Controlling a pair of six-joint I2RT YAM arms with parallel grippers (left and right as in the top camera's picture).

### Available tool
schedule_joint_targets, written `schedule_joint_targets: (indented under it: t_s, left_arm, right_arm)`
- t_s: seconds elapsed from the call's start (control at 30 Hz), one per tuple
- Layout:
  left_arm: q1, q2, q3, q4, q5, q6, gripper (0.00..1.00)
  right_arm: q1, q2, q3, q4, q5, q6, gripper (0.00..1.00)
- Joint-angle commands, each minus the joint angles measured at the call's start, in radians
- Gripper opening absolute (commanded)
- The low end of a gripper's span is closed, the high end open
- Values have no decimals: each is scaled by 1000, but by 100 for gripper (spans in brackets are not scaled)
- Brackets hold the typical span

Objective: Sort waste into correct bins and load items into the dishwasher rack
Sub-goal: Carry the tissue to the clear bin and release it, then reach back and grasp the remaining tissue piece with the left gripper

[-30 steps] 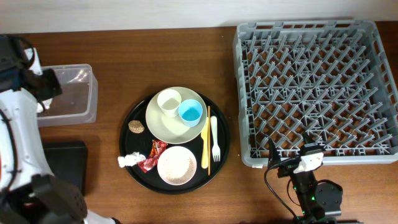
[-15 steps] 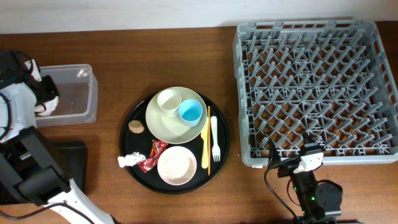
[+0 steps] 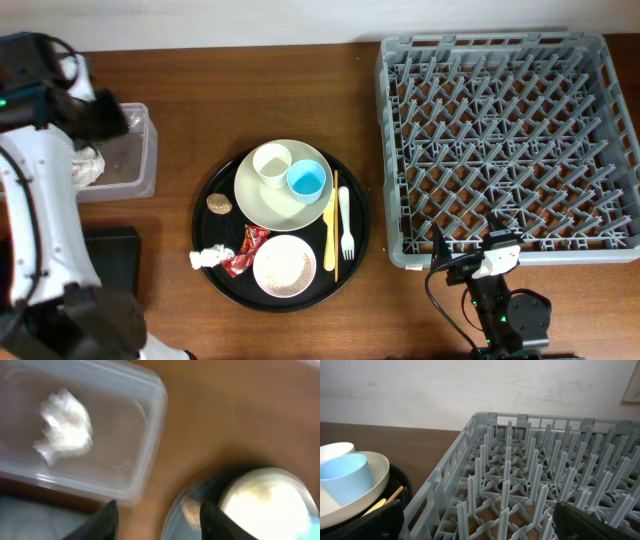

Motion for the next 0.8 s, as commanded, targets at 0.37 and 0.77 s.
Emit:
schedule_joint_targets:
  t_s: [0.37,0.77]
  left_arm:
    - [-372,-18,-362,-319,39,-41,68]
    - [-372,-27,-680,-45,-89,-172,64]
  right_arm:
    - [-1,-5,-5,-8,8,0,98]
    - [-1,-5,-5,-8,8,0,98]
